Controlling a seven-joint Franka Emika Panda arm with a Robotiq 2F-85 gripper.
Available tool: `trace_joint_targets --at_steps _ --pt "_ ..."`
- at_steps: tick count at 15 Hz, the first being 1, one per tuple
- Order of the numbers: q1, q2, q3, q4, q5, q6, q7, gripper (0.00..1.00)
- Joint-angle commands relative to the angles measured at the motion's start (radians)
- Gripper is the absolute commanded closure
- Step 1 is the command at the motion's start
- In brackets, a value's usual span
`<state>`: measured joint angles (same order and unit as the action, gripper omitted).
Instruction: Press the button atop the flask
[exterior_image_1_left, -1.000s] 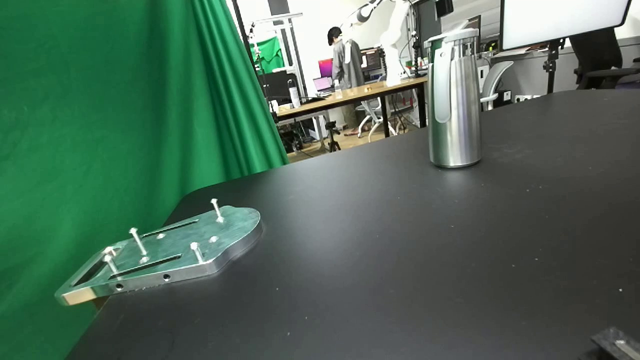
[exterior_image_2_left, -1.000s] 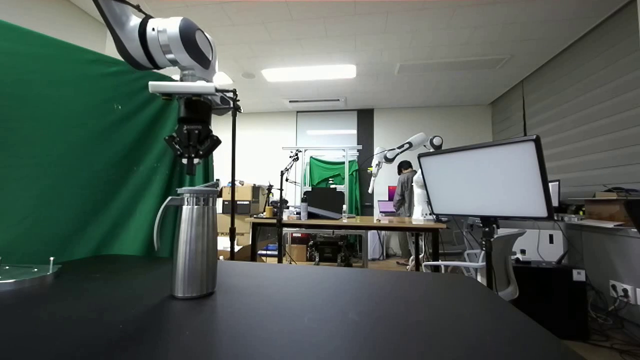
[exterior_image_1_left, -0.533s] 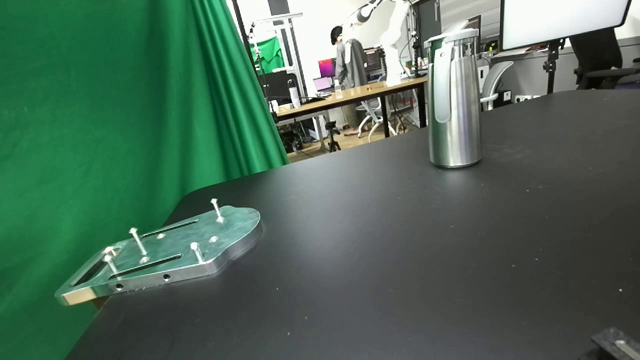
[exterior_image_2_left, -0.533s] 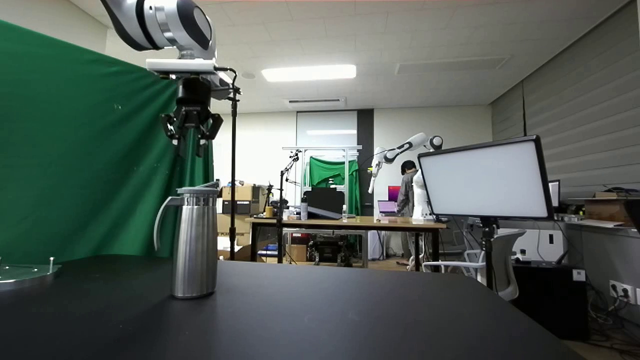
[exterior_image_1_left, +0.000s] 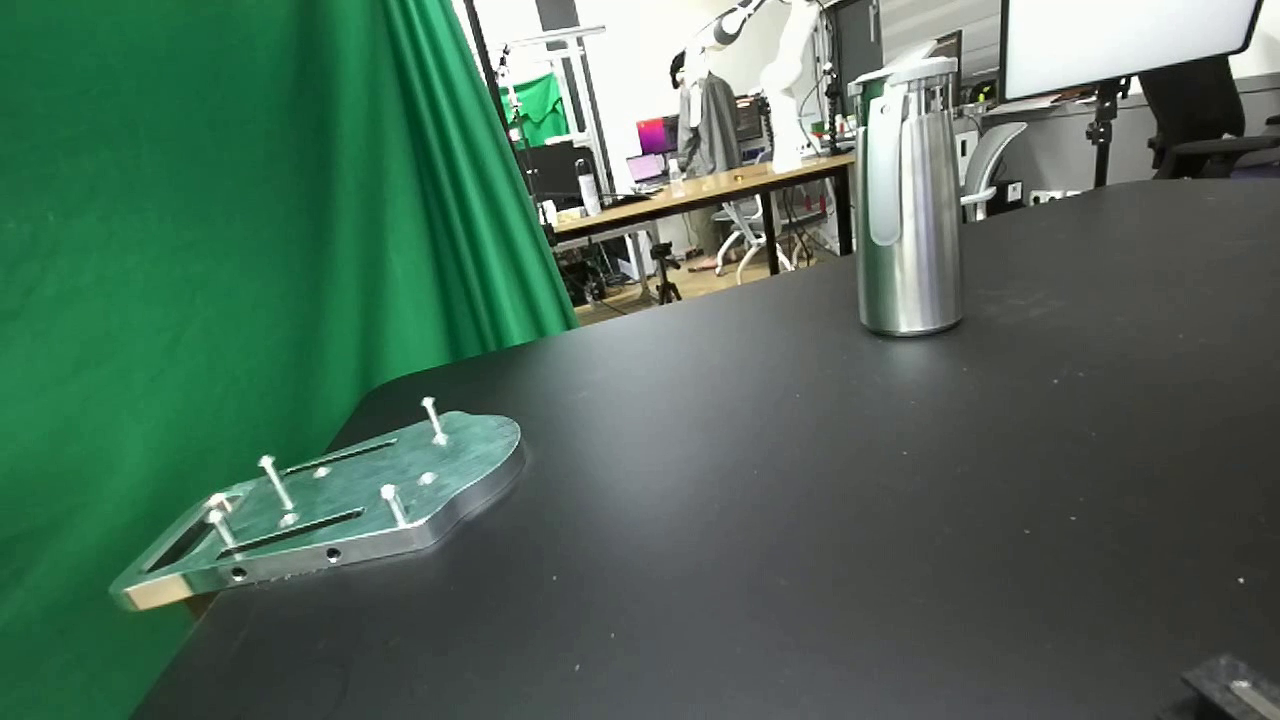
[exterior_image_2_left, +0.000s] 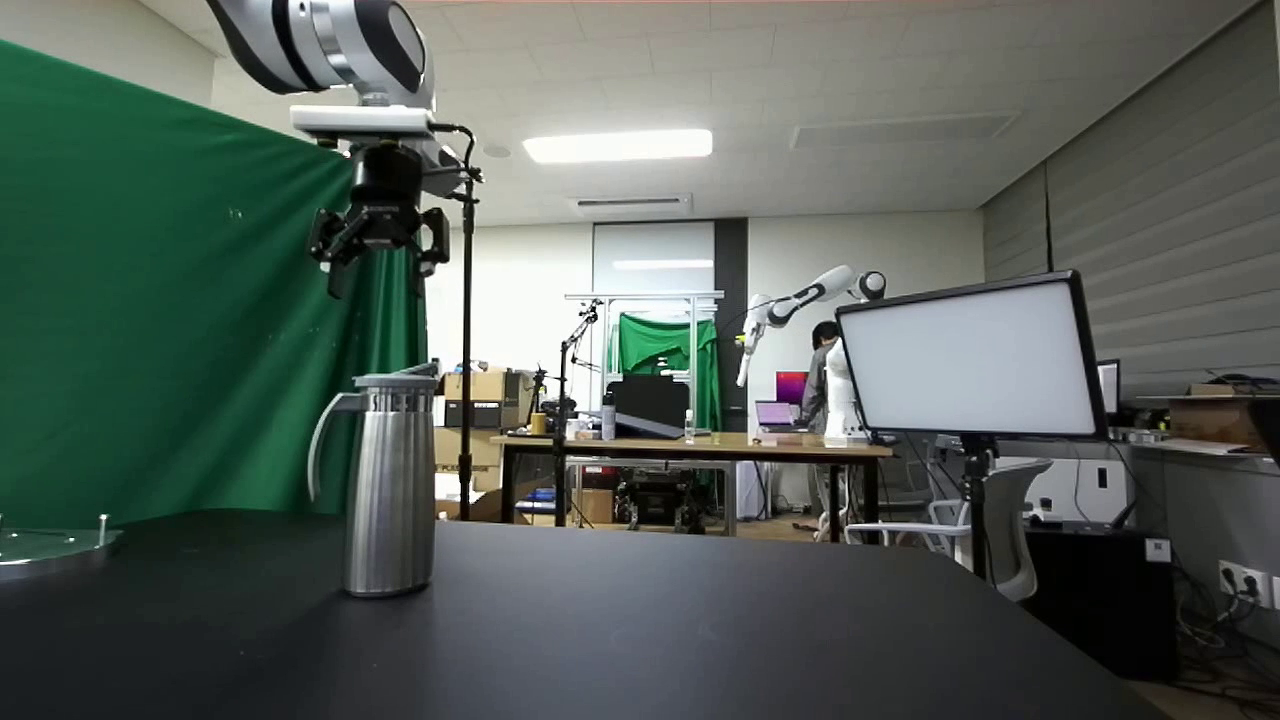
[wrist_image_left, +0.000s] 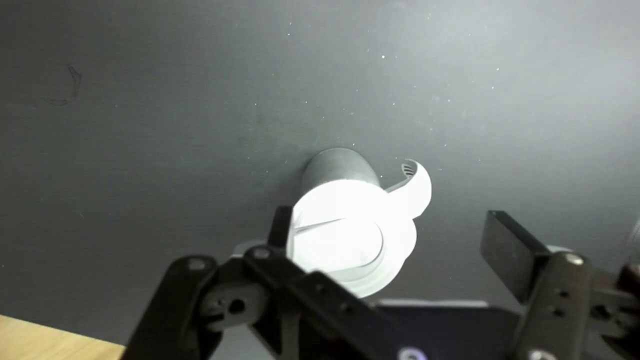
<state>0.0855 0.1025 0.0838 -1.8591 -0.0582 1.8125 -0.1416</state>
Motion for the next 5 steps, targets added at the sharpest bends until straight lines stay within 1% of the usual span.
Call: trace_joint_targets --at_steps 1,5 --pt "-0.001 0.0 0.001 0.003 0.0 -0.006 0.0 0.0" --pt "-0.001 0.0 0.001 0.003 0.0 -0.006 0.0 0.0"
